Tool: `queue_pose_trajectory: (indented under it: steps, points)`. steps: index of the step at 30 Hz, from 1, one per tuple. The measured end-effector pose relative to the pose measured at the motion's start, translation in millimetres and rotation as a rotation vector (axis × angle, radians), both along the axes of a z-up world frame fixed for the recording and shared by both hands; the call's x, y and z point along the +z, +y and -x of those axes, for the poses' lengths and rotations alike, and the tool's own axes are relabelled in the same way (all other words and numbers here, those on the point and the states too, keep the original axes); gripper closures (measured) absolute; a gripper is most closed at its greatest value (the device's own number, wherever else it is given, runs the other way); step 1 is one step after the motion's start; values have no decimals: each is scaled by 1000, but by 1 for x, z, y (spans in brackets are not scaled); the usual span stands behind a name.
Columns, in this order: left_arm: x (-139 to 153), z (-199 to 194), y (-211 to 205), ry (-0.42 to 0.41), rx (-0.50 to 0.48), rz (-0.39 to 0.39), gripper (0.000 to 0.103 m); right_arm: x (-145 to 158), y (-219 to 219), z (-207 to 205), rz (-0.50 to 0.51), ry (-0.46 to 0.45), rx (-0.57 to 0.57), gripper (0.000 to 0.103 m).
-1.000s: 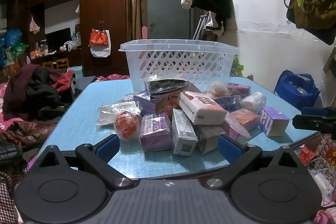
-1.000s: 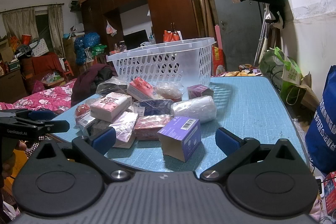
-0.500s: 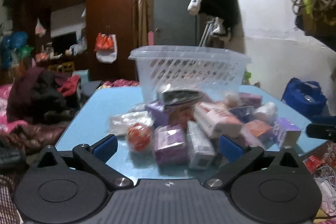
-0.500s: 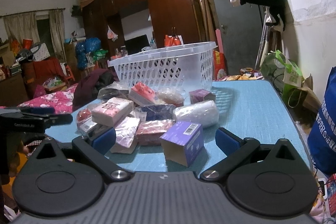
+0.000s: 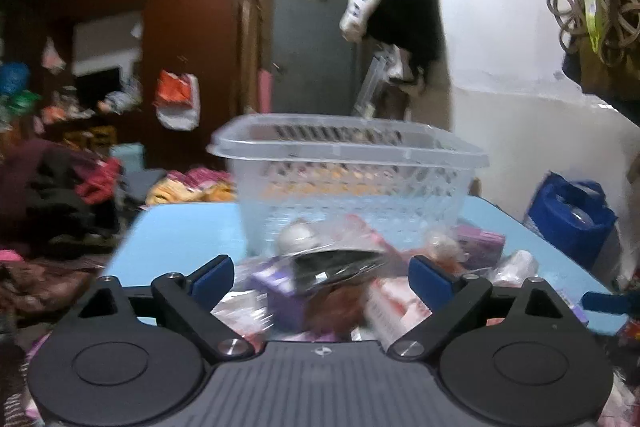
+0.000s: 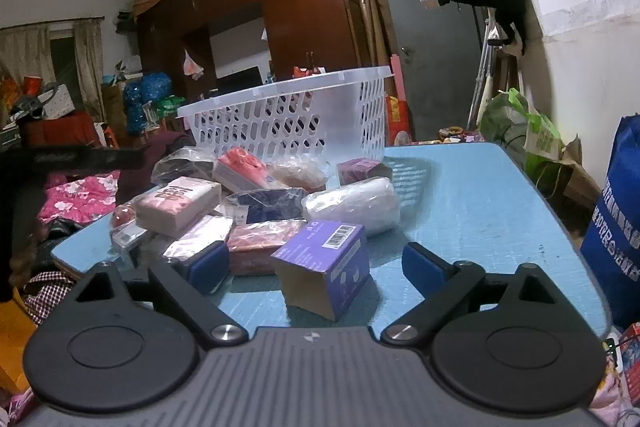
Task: Organize objects
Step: 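Grasp the foil packet with left tool while right tool grasps purple box, drop both into basket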
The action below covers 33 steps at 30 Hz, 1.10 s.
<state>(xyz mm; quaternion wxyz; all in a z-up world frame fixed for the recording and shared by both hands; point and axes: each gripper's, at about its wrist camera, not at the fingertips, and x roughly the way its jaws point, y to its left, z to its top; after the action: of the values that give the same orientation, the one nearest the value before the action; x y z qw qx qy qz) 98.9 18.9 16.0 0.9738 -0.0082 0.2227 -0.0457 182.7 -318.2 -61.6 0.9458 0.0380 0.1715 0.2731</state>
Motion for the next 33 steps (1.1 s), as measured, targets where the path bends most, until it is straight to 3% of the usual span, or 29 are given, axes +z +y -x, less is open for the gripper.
queue_pose_trajectory:
  steps: [6, 7, 8, 9, 10, 12, 19, 27, 33]
  points:
    - [-17, -38, -15, 98, 11, -10, 7, -5, 10, -4, 62, -13, -8, 9]
    - [-20, -39, -15, 110, 9, 2, 10, -6, 12, -5, 58, -9, -10, 10]
    - [-22, -38, -14, 118, 5, 14, 21, -7, 13, -6, 57, -5, -10, 15]
    - [-21, -38, -15, 111, 4, 29, 28, -8, 13, -7, 54, -1, -7, 21]
    - [-21, -36, -13, 113, 8, 42, 27, -9, 13, -7, 50, 2, -5, 23]
    - [-19, -34, -11, 96, 19, 35, 28, -9, 11, -6, 44, 5, -1, 45]
    - [-5, -24, -6, -15, 24, 39, 28, -4, 3, -3, -6, -9, -14, 53]
    - [28, -31, 6, -96, 11, 70, 28, 36, 4, -23, -41, -71, 7, 56]
    - [78, -83, 5, -113, -9, 78, 28, 109, 34, -75, -43, -166, 61, 57]
